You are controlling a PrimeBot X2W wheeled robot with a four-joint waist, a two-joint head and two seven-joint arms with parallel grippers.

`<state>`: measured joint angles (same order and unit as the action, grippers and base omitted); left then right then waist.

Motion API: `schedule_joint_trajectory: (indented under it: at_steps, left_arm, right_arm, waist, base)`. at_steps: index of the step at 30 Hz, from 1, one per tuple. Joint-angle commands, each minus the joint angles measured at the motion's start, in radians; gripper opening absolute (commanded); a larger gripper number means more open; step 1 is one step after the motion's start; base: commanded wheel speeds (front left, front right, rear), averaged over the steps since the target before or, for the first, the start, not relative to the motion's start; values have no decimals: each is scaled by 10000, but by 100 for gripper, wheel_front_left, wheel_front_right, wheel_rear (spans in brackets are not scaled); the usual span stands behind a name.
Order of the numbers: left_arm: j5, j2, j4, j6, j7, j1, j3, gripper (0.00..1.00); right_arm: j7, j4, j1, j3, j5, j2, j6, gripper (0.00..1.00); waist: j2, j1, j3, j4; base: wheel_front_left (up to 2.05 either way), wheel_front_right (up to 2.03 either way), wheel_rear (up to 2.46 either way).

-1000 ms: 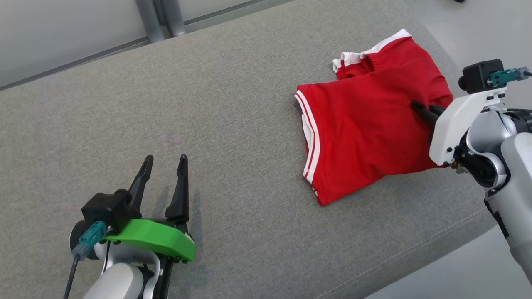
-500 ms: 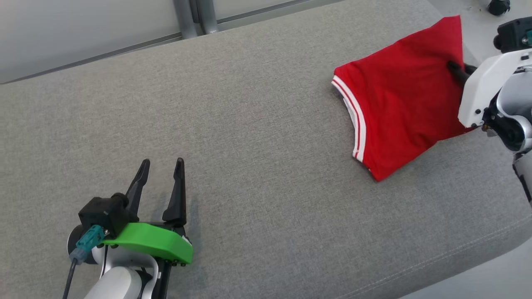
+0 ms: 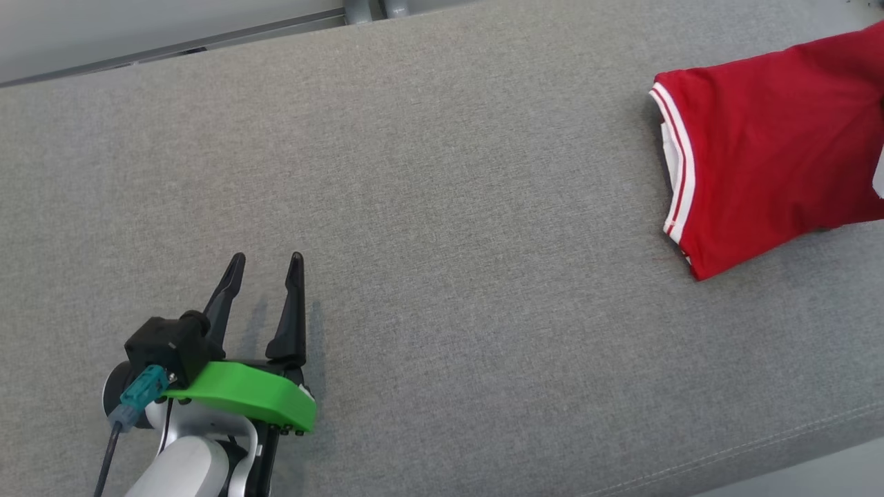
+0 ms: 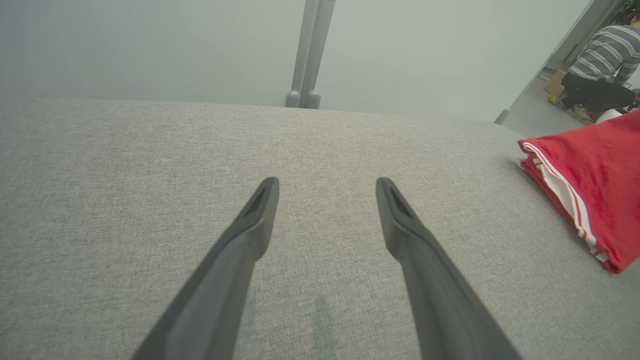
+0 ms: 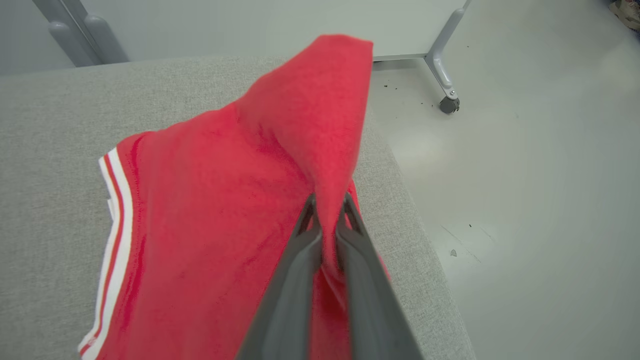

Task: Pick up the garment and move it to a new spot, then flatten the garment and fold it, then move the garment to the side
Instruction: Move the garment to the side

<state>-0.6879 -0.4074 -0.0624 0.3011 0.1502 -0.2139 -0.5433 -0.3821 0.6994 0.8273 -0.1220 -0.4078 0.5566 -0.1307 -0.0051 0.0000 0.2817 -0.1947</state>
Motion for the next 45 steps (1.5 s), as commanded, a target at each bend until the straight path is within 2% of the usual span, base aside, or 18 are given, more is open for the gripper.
schedule_joint_trajectory:
  at_steps: [1, 7, 14, 15, 17, 22, 29, 38, 45]
  left_arm:
    - [62, -102, -50, 59, -41, -168, 29, 100]
    - [242, -271, -258, 88, -265, -502, -31, 100]
    - [321, -345, -409, 112, -397, -669, -99, 100]
    - [332, -356, -425, 122, -390, -678, -95, 100]
    - [338, -379, -447, 165, -399, -680, -80, 100]
    - [320, -418, -424, 191, -397, -649, -65, 100]
    - [281, -437, -389, 197, -371, -604, -68, 100]
    - [145, -337, -301, 93, -41, -478, 31, 100]
    - [-50, -175, -64, 71, 433, -280, 228, 100]
  right_arm:
    - [122, 152, 21, 46, 218, 86, 0, 0]
    - [1168, 1597, 383, 641, 1670, 237, 2, 0]
    - [2098, 2722, 900, 1225, 3140, 213, 2, 0]
    - [2224, 2845, 974, 1310, 3383, 224, 2, 23]
    - [2578, 3004, 1081, 1485, 3818, 208, 2, 100]
    - [3344, 3342, 1227, 1960, 4780, 61, 2, 100]
    - [3956, 3689, 1266, 2016, 5268, -420, 2, 100]
    - [5057, 3889, 1826, 1165, 4693, -1008, 2, 100]
    - [5795, 3400, 2029, -223, 3296, -1430, 2, 100]
  waist:
    - [51, 0, 292, 249]
    - [51, 0, 792, 703]
    - [51, 0, 1156, 1090]
    - [51, 0, 1201, 1127]
    - [51, 0, 1261, 1169]
    - [51, 0, 1295, 1186]
    - [51, 0, 1133, 984]
    - [51, 0, 317, 537]
    - [51, 0, -613, 351]
  base:
    - [0, 0, 0]
    - [0, 0, 0]
    - [0, 0, 0]
    - [0, 0, 0]
    - [0, 0, 0]
    - [0, 0, 0]
    - [0, 0, 0]
    - [0, 0, 0]
    - [0, 0, 0]
